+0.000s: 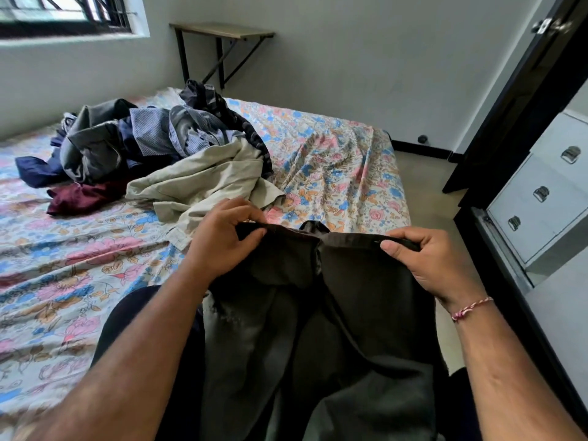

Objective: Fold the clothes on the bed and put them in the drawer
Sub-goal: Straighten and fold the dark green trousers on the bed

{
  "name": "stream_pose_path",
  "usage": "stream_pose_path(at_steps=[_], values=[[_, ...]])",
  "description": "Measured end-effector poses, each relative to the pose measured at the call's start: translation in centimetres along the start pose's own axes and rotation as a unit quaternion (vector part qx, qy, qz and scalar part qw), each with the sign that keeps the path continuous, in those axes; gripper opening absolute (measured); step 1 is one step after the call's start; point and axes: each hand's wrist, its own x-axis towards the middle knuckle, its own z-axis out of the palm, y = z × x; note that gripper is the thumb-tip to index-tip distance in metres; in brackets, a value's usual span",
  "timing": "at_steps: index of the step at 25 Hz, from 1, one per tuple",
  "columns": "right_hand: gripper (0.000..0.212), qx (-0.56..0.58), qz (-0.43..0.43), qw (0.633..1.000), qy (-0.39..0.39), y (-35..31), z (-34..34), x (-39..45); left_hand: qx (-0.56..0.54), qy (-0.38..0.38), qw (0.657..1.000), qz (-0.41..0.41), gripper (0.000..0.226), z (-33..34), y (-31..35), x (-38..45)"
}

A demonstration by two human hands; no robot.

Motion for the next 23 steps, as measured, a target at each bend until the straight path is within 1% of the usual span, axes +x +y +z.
stream_pose_path(at_steps=[2,4,5,6,9,11,12,13,14,16,17,18,19,21,23], values=[[0.017,-0.025,-0.002,1.000,0.010,0.8,1.2,-1.1,0.051,-0.011,0.998,0.031,0.015,-0.2,0.8,-1.0],[0.014,0.019,0.030,0.999,-0.006,1.8,2.3,-2.8,0.098,-0.042,0.994,0.037,0.018,-0.5,0.9,-1.4],[0.014,0.064,0.049,0.997,-0.013,2.0,2.8,-3.6,0.107,-0.056,0.992,0.032,0.020,-0.7,0.9,-1.5],[0.015,0.110,0.067,0.992,-0.015,1.9,3.2,-4.3,0.090,-0.070,0.993,0.030,0.022,-0.8,0.8,-1.5],[0.013,0.211,0.105,0.972,0.004,0.6,3.4,-5.2,-0.049,-0.116,0.992,0.013,0.026,-0.6,0.5,-1.6],[0.009,0.232,0.104,0.967,0.010,-0.3,3.2,-5.6,-0.101,-0.133,0.986,-0.017,0.026,-0.7,0.6,-1.7],[0.007,0.235,0.097,0.967,0.015,-0.8,3.3,-6.0,-0.102,-0.135,0.985,-0.019,0.027,-0.6,0.8,-1.8],[0.006,0.233,0.091,0.968,0.024,-1.4,3.5,-6.5,-0.095,-0.125,0.987,-0.013,0.029,-0.3,1.2,-2.0],[0.005,0.229,0.085,0.969,0.036,-2.1,3.8,-7.2,-0.084,-0.093,0.992,-0.001,0.031,0.0,2.0,-2.3],[0.004,0.227,0.080,0.969,0.058,-3.6,4.8,-8.7,-0.072,0.029,0.997,0.027,0.029,0.6,4.1,-3.4],[0.004,0.236,0.081,0.966,0.065,-4.4,5.4,-9.3,-0.072,0.092,0.992,0.041,0.026,0.9,5.3,-4.1],[0.005,0.247,0.084,0.963,0.070,-5.1,5.9,-9.9,-0.076,0.129,0.987,0.056,0.024,1.1,6.5,-4.9],[0.006,0.256,0.086,0.960,0.072,-5.8,6.4,-10.4,-0.085,0.139,0.984,0.073,0.023,1.3,7.4,-5.6],[0.008,0.269,0.082,0.957,0.066,-7.2,6.8,-11.1,-0.116,0.115,0.982,0.100,0.025,1.8,9.0,-6.9],[0.011,0.250,0.075,0.964,0.057,-8.5,6.9,-11.6,-0.107,0.120,0.978,0.131,0.027,2.0,9.9,-7.5]])
